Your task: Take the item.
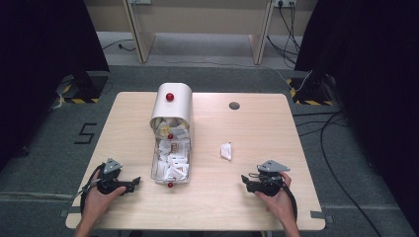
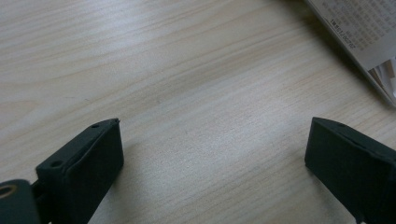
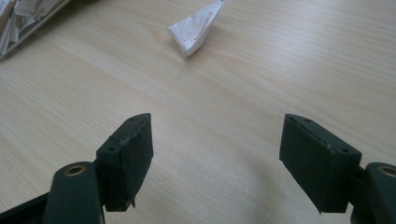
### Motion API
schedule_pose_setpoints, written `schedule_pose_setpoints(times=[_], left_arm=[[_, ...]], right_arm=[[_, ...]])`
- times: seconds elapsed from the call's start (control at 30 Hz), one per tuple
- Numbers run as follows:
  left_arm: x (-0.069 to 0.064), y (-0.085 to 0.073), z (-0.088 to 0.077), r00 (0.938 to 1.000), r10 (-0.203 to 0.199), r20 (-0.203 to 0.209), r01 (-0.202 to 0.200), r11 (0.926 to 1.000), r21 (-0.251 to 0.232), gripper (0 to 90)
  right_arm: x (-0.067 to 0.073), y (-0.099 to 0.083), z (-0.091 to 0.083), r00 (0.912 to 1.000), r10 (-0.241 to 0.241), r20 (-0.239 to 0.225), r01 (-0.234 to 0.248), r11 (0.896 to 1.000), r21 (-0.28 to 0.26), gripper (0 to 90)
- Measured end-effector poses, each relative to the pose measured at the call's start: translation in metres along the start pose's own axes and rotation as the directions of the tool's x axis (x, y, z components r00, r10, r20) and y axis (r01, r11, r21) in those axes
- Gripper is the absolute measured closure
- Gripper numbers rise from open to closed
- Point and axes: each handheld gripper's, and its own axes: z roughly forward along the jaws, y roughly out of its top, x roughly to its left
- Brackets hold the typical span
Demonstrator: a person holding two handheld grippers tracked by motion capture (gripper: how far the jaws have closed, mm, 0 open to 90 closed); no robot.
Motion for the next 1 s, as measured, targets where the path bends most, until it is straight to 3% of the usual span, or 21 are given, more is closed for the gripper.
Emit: schedule_pose_setpoints(times=[1.0], left_arm=[[0.0,0.0,0.0,1.0,0.0,0.0,0.0,1.0,0.0,3.8]], right_arm=[[-0.004,-0.032,-0.019,0.9996,0.012,0.024,-0.013,0.999,0.039,26.2]])
